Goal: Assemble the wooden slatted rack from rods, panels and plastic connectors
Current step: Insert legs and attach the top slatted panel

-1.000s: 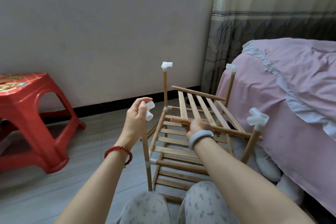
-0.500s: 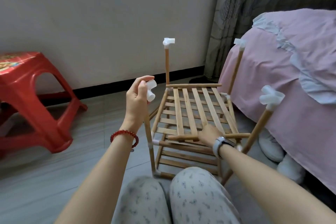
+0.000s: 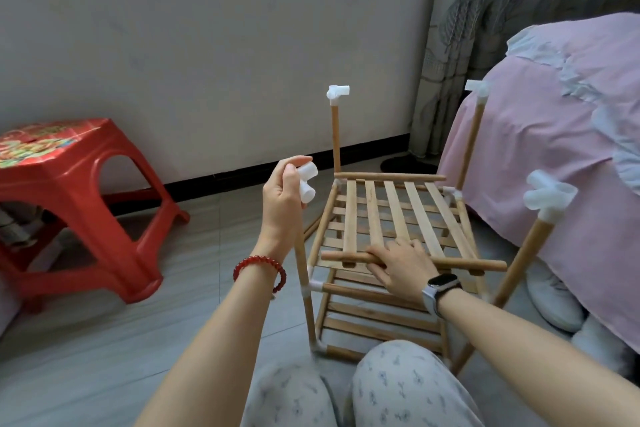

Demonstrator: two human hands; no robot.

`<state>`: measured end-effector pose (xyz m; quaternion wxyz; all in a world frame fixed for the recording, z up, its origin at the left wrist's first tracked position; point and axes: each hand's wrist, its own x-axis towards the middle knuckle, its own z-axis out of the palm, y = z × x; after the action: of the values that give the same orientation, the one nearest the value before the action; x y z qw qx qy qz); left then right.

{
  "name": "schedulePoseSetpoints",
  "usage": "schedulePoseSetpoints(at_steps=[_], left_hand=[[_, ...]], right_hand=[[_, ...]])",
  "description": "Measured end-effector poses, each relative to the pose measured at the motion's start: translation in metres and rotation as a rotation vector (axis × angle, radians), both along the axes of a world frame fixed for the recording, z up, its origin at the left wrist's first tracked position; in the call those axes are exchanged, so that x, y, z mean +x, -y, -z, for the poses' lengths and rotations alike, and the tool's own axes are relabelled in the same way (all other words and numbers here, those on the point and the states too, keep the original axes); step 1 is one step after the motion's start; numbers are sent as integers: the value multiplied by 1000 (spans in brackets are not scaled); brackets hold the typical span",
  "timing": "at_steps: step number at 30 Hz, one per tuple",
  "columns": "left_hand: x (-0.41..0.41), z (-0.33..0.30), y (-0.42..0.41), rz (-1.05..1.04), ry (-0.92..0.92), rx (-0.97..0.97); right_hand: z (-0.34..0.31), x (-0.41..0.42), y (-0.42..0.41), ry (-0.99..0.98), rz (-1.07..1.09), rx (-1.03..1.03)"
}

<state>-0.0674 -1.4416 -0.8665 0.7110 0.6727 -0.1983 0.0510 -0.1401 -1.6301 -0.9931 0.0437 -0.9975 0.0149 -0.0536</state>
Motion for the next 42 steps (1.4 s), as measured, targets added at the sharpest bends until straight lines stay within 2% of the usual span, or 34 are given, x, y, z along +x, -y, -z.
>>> schedulePoseSetpoints(at_steps=[2,5,9,12,17,19,23,26,29,32,36,42], left_hand=[[0,1,4,-9,8,27],[-1,1,6,-12,-9,65],[6,0,1,-12,-7,126],[11,-1,-2,-102,-31,61],[13,-2,1,-227,-99,23],[14,-2,4,-265,-121,25],[21,-4,9,-284,-141,28],[26,-5,11,-297,-164,34],[27,-8,14,-314,-170,33],[27,-8,13,-336,-171,5],[26,-6,8,-318,-186,8],[26,-4,9,-367,-145,43]], right_hand=[[-22,5,-1,143,-52,17],[-67,16,2,221,-19,38],[-112,29,-2,163,-6,12],[-122,34,-15,128,-32,-54],[-127,37,-19,13,48,193],[-124,33,-16,75,72,158],[-127,22,-10,460,110,50],[-138,14,-5,570,66,44],[-136,8,-16,691,-55,-71],[-131,7,-31,694,-105,-131],[-133,10,-34,739,-31,-133],[-128,11,-37,654,-36,-252]])
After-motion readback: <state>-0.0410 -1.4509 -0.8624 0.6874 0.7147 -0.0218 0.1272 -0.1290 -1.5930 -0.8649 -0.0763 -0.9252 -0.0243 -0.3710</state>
